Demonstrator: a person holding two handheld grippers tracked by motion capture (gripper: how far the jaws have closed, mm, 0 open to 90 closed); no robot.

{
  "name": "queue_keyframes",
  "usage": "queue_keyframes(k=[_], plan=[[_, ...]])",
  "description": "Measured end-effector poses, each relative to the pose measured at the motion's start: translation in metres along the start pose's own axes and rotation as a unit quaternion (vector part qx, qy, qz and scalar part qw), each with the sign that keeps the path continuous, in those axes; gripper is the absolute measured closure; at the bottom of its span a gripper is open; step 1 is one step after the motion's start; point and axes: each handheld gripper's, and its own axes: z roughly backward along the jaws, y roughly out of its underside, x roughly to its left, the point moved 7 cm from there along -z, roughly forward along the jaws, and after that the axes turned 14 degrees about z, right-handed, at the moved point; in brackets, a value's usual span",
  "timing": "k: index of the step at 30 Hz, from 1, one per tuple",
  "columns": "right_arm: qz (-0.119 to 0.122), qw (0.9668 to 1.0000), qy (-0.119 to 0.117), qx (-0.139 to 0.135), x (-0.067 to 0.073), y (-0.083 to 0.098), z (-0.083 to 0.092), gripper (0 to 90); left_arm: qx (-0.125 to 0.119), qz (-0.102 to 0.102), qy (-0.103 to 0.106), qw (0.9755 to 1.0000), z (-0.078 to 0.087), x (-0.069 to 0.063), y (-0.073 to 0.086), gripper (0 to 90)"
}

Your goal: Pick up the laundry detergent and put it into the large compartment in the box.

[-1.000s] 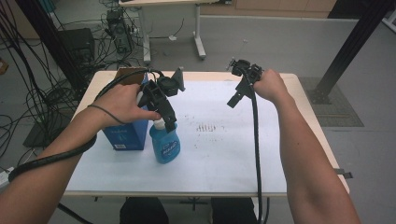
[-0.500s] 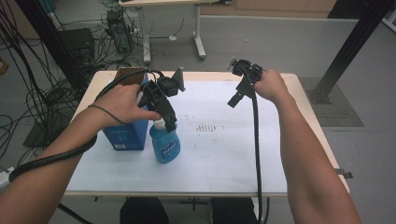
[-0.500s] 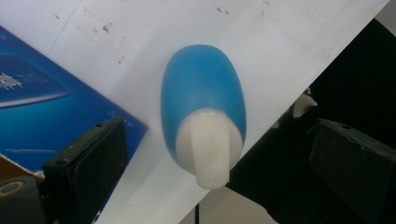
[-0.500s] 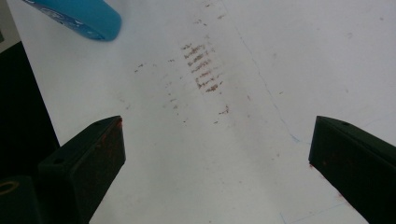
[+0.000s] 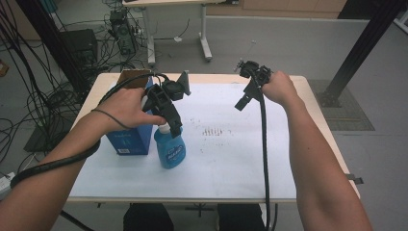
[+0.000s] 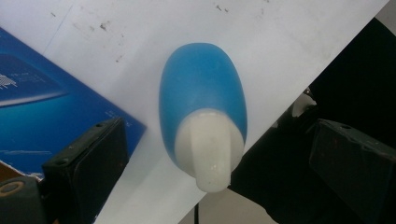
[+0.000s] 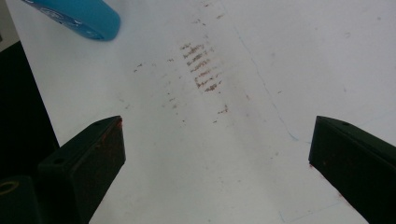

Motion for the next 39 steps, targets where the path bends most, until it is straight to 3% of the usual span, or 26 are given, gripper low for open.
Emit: queue_keyframes(k=[39], plan=[[0.001,1.0000,-0.003,-0.006,0.0010,0.0007,-0.0002,3.9,0.006,0.004,0.005,1.0000,-0.0089,0.0009,0.0000,4.9]])
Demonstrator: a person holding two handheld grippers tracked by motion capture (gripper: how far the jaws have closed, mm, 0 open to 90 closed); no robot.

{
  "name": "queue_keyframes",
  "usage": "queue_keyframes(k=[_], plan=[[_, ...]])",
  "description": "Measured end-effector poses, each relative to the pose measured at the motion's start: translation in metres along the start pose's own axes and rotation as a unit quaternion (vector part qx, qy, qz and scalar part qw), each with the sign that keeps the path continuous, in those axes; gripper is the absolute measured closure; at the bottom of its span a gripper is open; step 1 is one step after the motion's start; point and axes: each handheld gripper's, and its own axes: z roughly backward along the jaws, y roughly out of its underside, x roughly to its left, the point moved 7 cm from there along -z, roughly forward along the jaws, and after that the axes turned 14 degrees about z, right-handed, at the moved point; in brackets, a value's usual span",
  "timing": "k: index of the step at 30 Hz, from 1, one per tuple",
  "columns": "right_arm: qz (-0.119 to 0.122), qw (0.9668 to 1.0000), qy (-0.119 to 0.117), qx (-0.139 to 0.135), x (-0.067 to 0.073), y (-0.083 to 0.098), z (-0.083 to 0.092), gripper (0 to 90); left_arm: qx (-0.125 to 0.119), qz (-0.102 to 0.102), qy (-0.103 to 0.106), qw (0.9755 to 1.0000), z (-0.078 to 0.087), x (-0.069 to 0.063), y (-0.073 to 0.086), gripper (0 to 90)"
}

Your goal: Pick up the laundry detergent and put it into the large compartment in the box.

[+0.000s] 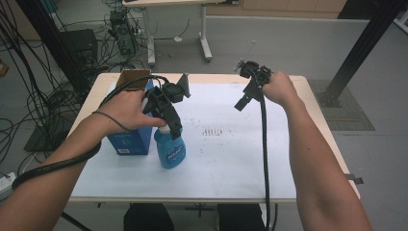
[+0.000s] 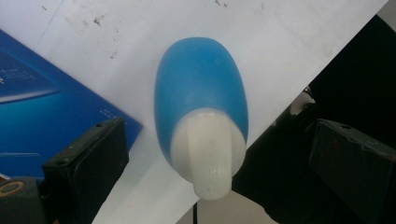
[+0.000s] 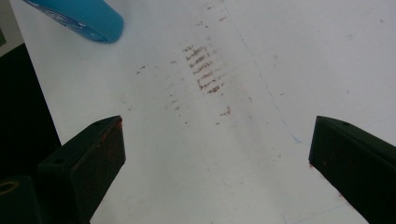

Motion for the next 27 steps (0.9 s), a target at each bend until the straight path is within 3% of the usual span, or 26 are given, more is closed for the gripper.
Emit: queue_keyframes(k=[15,27], plan=[[-0.001,1.0000,-0.003,-0.002,0.001,0.001,-0.002,3.9,0.005,0.003,-0.009,0.9999,-0.030,-0.002,0.001,5.2],[-0.004,1.0000,-0.005,0.000,0.001,0.002,-0.002,3.9,0.002,0.009,-0.009,0.9999,-0.039,-0.001,0.003,5.8]])
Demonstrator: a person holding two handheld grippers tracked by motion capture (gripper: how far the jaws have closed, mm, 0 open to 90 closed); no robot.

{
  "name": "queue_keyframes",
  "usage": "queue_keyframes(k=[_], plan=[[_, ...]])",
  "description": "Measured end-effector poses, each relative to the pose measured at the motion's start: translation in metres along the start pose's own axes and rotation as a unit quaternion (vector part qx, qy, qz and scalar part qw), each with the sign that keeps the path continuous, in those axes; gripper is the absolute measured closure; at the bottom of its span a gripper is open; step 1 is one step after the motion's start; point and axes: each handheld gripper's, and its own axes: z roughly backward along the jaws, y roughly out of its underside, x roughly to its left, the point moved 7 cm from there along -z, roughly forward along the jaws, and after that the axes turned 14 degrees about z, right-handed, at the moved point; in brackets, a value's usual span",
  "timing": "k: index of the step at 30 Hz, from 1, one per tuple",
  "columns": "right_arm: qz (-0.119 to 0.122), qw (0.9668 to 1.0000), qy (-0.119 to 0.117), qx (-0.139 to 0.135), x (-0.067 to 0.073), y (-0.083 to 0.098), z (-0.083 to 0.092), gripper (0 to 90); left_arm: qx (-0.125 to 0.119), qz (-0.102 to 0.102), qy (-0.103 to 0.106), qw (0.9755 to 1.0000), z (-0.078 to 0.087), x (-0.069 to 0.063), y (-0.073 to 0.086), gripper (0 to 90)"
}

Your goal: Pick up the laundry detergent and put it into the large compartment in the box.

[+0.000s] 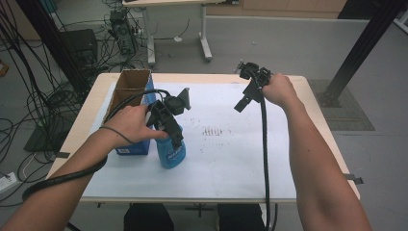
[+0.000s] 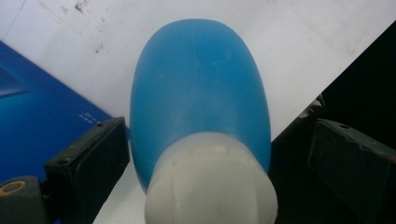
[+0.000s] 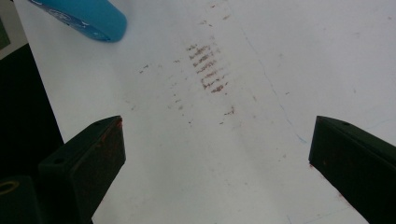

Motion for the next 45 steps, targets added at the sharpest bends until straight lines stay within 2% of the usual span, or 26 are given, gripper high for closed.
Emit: queue_keyframes(k=[7,16,18,21,28,41,45], plan=[[0.001,1.0000,0.003,0.003,0.0009,-0.0011,0.0008,3.9,-0.002,0.008,-0.008,0.9999,-0.0022,-0.0002,-0.0002,9.2],[0.003,1.0000,0.005,-0.001,0.0017,0.0001,0.0010,3.9,0.004,0.024,-0.014,0.9996,-0.0032,0.0027,-0.0034,24.0],[0.003,1.0000,0.005,-0.002,0.0016,0.0004,0.0013,3.9,-0.001,0.025,-0.016,0.9996,-0.0026,0.0030,-0.0026,25.4],[0.002,1.0000,0.005,-0.002,0.0017,0.0009,0.0014,3.9,0.004,0.024,-0.024,0.9994,-0.0027,0.0024,-0.0035,27.9],[0.002,1.0000,0.005,-0.001,0.0018,0.0013,0.0011,3.9,0.005,0.018,-0.013,0.9997,-0.0021,0.0026,-0.0034,36.4],[0.003,1.0000,0.008,-0.003,0.0029,0.0024,0.0022,3.9,0.006,0.019,-0.008,0.9998,-0.0022,0.0051,-0.0034,37.2],[0.001,1.0000,0.009,-0.004,0.0028,0.0034,0.0025,3.9,0.003,0.025,-0.007,0.9997,-0.0024,0.0058,-0.0027,37.2]])
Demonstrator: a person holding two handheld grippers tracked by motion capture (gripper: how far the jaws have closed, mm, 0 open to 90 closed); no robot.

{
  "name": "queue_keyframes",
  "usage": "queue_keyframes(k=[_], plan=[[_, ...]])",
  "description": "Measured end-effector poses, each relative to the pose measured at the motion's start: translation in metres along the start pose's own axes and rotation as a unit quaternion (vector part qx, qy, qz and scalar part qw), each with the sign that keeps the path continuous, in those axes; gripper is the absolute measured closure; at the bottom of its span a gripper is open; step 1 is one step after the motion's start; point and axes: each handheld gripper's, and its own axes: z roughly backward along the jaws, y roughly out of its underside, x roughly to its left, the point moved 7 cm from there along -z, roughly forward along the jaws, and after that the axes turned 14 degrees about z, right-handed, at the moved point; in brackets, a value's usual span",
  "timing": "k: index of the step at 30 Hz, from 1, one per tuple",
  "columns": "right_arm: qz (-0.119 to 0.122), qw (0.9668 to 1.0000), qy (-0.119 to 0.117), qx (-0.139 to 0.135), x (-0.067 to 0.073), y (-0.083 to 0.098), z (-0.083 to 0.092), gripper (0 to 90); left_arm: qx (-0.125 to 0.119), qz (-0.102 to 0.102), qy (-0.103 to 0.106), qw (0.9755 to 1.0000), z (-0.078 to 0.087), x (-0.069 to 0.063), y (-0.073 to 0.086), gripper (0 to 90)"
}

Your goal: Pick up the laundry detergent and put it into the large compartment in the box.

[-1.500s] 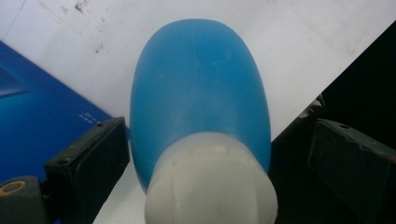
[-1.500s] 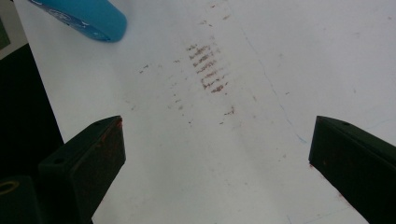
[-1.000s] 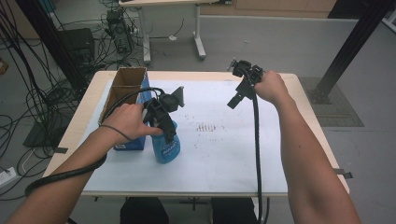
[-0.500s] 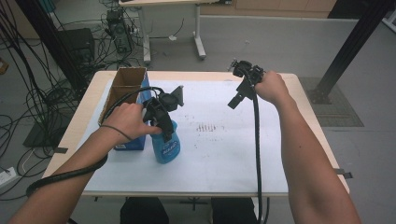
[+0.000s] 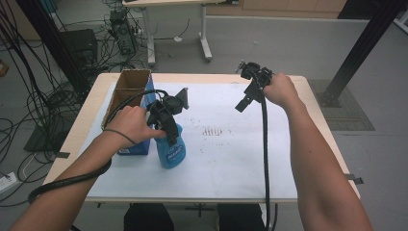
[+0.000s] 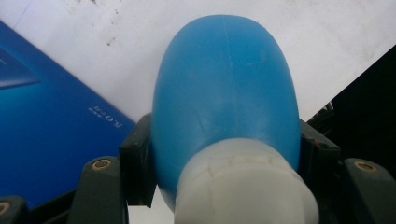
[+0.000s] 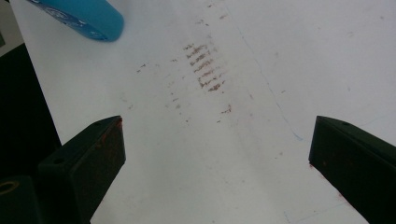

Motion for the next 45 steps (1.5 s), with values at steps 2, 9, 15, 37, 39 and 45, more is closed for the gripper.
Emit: queue_keyframes(k=[2,9,15,37,39,45], plan=[[0.000,1.0000,0.001,0.000,0.0003,-0.0001,0.0002,3.9,-0.001,-0.001,0.001,1.0000,-0.0003,-0.0004,0.0005,37.2],[0.003,1.0000,0.002,0.001,0.0007,-0.0017,-0.0002,3.9,0.004,-0.004,-0.002,1.0000,-0.0002,-0.0012,-0.0007,37.3],[0.002,1.0000,0.002,-0.001,0.0007,-0.0012,-0.0001,3.9,0.005,-0.005,0.000,1.0000,-0.0003,-0.0008,-0.0012,37.2],[0.001,1.0000,0.004,-0.001,0.0005,0.0004,0.0004,3.9,0.004,-0.004,0.007,1.0000,-0.0007,0.0022,0.0003,37.4],[0.001,1.0000,0.004,-0.002,0.0006,0.0006,0.0008,3.9,0.005,-0.004,0.007,1.0000,-0.0008,0.0021,0.0000,37.4],[0.000,1.0000,0.004,-0.002,0.0004,0.0017,0.0015,3.9,0.006,-0.003,0.006,1.0000,-0.0008,0.0019,-0.0005,37.4]])
